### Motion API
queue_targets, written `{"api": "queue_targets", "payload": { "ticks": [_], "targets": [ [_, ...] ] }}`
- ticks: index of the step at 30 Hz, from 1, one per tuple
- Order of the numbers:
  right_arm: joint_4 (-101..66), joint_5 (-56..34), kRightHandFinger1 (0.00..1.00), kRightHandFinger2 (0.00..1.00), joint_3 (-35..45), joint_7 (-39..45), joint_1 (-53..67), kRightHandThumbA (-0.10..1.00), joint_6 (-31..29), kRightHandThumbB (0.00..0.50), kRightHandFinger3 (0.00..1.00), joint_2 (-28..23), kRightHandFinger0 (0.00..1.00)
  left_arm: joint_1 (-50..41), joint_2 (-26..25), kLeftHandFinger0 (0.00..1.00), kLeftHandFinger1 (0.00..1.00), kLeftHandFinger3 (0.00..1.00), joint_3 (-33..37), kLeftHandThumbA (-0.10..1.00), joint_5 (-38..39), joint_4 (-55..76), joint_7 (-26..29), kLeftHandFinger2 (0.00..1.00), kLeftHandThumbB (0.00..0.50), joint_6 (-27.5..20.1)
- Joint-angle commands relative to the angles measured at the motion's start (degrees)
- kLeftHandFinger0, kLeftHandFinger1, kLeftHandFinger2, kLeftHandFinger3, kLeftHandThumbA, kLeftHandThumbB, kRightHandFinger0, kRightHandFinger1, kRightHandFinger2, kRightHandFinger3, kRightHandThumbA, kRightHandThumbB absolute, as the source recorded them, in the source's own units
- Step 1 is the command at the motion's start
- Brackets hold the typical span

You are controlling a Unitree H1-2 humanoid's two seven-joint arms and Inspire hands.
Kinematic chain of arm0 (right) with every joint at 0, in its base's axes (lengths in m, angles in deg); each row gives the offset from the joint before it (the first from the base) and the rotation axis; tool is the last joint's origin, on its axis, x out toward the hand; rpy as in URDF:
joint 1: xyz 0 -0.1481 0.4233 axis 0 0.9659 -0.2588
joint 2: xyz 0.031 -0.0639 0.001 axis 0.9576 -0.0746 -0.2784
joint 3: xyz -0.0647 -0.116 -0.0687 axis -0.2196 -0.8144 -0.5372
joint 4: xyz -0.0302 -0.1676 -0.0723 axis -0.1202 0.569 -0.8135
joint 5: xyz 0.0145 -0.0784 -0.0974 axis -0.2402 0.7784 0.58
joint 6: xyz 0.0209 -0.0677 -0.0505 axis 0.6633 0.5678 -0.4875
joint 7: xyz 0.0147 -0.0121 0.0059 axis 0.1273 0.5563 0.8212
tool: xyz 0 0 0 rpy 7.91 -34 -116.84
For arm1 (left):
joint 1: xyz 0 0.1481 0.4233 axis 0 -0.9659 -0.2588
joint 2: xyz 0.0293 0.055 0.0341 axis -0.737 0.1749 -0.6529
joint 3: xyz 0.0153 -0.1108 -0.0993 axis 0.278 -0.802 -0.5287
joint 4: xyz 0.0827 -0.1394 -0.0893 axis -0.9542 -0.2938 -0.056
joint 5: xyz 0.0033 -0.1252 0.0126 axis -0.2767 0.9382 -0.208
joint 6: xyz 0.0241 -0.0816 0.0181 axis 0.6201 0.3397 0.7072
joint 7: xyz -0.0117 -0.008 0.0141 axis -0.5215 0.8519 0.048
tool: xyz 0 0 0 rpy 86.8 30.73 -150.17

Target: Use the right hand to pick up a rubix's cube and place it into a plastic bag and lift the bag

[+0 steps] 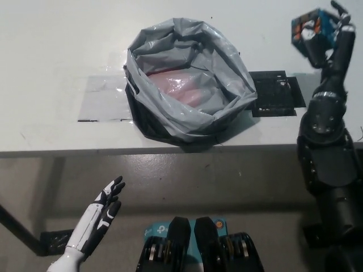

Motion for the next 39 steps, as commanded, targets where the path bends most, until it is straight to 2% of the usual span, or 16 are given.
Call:
{"api": "queue_targets", "payload": {
  "ticks": [1,3,7,8,9,12,14,18,24,25,29,30,32,34,36,39],
  "targets": [
    [-25.2,-2.7,0.24,0.71,0.8,4.3,-6.9,-0.10,5.9,0.131,0.82,-0.9,0.00,-0.1,-0.3,1.00,1.00,1.00,-0.5,1.00,0.1,0.8,-0.1,1.00,0.246,-1.5],
    [-27.5,-1.8,0.28,0.77,-0.7,5.6,-7.6,-0.10,8.4,0.156,0.86,-0.3,0.00,-0.3,-0.1,1.00,1.00,1.00,-0.3,1.00,-0.2,0.9,-0.1,1.00,0.248,-1.3],
    [-27.1,1.8,0.28,0.76,-6.4,9.0,-8.3,-0.10,11.9,0.155,0.88,2.3,0.00,-0.9,-0.1,1.00,1.00,1.00,0.0,1.00,-0.3,1.2,-0.3,1.00,0.234,-1.4],
    [-26.7,1.8,0.29,0.77,-7.0,9.4,-8.2,-0.10,12.0,0.155,0.88,2.6,0.00,-1.1,-0.1,1.00,1.00,1.00,0.1,1.00,-0.4,1.2,-0.3,1.00,0.232,-1.5],
    [-23.6,2.0,0.36,0.81,-8.6,10.4,-8.8,-0.10,10.9,0.152,0.88,3.3,0.03,-1.2,-0.1,1.00,1.00,1.00,0.2,1.00,-0.5,1.4,-0.4,1.00,0.228,-1.4],
    [-20.0,1.9,0.40,0.85,-10.5,11.4,-9.7,-0.10,10.6,0.162,0.90,3.9,0.09,-1.0,-0.1,1.00,1.00,1.00,0.2,1.00,-0.5,1.3,-0.4,1.00,0.237,-1.2],
    [-14.5,3.7,0.36,0.87,-13.2,11.5,-11.2,-0.10,10.4,0.187,0.92,5.0,0.01,-0.8,-0.1,1.00,1.00,1.00,0.0,1.00,-0.2,1.4,-0.5,1.00,0.258,-1.0],
    [-4.3,4.9,0.35,0.89,-16.5,11.7,-13.6,-0.10,9.4,0.185,0.95,7.2,0.00,-0.6,0.1,1.00,1.00,1.00,0.0,1.00,0.5,1.1,-0.8,1.00,0.231,-1.6],
    [9.1,7.1,0.33,0.82,-19.8,10.3,-16.5,-0.10,4.5,0.196,0.91,9.7,0.00,-0.4,0.0,1.00,1.00,1.00,0.4,1.00,-0.2,1.3,-0.8,1.00,0.239,-1.2],
    [12.6,8.1,0.33,0.81,-21.0,9.9,-17.2,-0.10,2.6,0.177,0.89,9.9,0.00,-0.3,-0.1,1.00,1.00,1.00,0.4,1.00,-0.2,1.6,-0.9,1.00,0.245,-0.9],
    [18.6,9.2,0.33,0.79,-22.7,8.8,-18.4,-0.10,-1.1,0.168,0.88,9.9,0.00,0.3,-0.3,1.00,1.00,1.00,0.4,1.00,-0.6,1.8,-1.0,1.00,0.250,-0.3],
    [20.5,9.7,0.37,0.81,-23.3,8.7,-18.6,-0.10,-1.4,0.168,0.89,9.7,0.00,0.5,-0.5,1.00,1.00,1.00,0.4,1.00,-0.6,1.9,-1.2,1.00,0.239,-0.3],
    [23.1,10.2,0.42,0.83,-23.9,8.0,-18.7,-0.10,-3.0,0.193,0.88,9.3,0.02,0.6,-0.6,1.00,1.00,1.00,0.4,1.00,-0.5,2.1,-1.3,1.00,0.256,0.1],
    [24.5,10.6,0.42,0.84,-24.2,7.6,-18.7,-0.10,-3.7,0.192,0.88,9.1,0.03,0.7,-0.7,1.00,1.00,1.00,0.4,1.00,-0.5,2.1,-1.3,1.00,0.258,0.0],
    [26.4,11.4,0.36,0.77,-24.9,6.6,-18.5,-0.10,-5.1,0.195,0.89,8.8,0.00,0.7,-0.7,1.00,1.00,1.00,0.4,1.00,-1.0,2.1,-1.1,1.00,0.244,0.0],
    [27.3,12.8,0.33,0.75,-25.9,6.0,-18.0,-0.10,-5.7,0.185,0.90,8.2,0.00,0.9,-0.7,1.00,1.00,1.00,0.4,0.98,-1.0,2.1,-1.3,1.00,0.240,0.2]
  ]
}}
